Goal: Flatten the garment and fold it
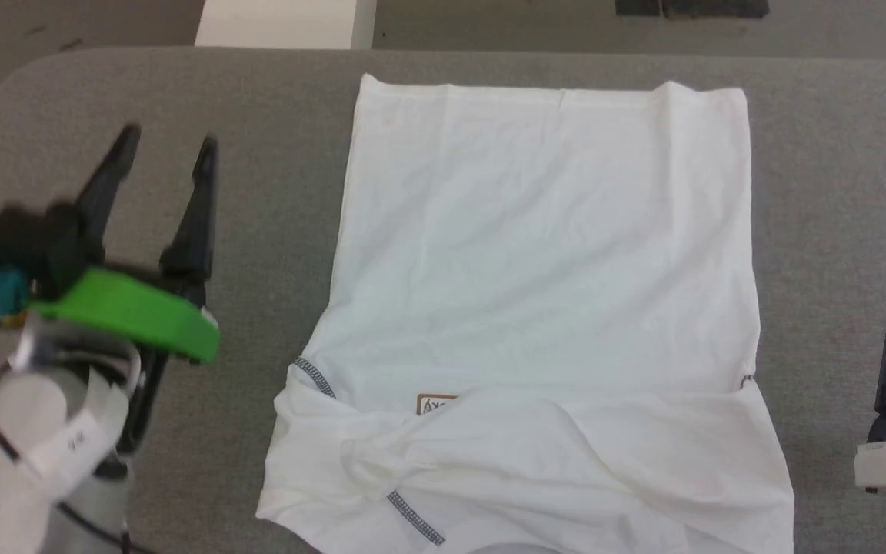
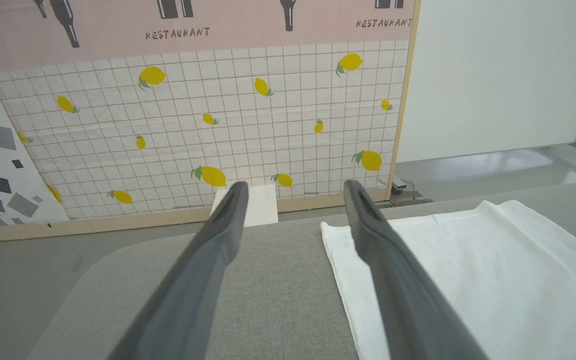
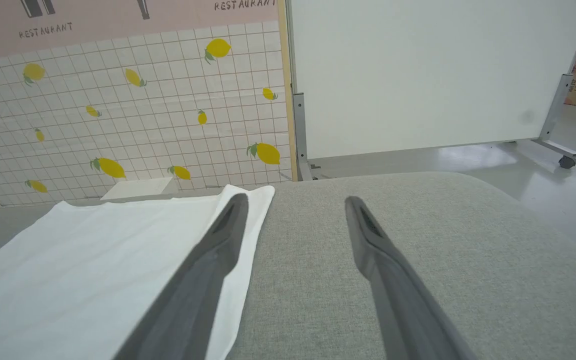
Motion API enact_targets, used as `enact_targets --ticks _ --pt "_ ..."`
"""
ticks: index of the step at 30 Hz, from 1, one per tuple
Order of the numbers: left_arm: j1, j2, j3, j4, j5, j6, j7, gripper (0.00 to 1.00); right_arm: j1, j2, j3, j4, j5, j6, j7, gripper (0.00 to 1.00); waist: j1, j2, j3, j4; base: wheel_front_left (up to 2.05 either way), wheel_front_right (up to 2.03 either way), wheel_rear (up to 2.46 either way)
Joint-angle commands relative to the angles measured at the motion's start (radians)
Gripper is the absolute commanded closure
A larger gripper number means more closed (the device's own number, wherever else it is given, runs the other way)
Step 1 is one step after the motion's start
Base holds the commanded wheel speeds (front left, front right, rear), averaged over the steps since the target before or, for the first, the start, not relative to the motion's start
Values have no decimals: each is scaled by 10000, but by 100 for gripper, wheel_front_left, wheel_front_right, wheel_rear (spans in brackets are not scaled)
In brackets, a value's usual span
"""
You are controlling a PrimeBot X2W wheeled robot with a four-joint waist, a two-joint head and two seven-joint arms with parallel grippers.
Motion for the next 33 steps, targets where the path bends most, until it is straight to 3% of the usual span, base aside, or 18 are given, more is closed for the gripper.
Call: enact_targets --ticks 1,6,16,25,33 --pt "-621 192 -132 184 -112 -188 356 0 -229 6 65 -116 52 -13 13 0 0 0 675 -76 0 0 0" --pt "-2882 477 -505 1212 -579 -593 1858 0 -595 6 216 -414 104 -13 1 0 0 0 1564 -257 0 0 0" --pt "-6079 788 -456 3570 -1162 -724 3466 0 -1112 6 303 -532 133 -13 -144 0 0 0 2835 -831 0 0 0" --pt "-7476 796 -1020 4631 -1591 -832 5176 0 -1327 7 385 -802 163 -13 -246 0 0 0 3651 -1213 0 0 0" --pt "-7738 826 -1243 5056 -1818 -776 6021 0 -1511 7 461 -873 150 -13 -272 0 0 0 4169 -1543 0 0 0"
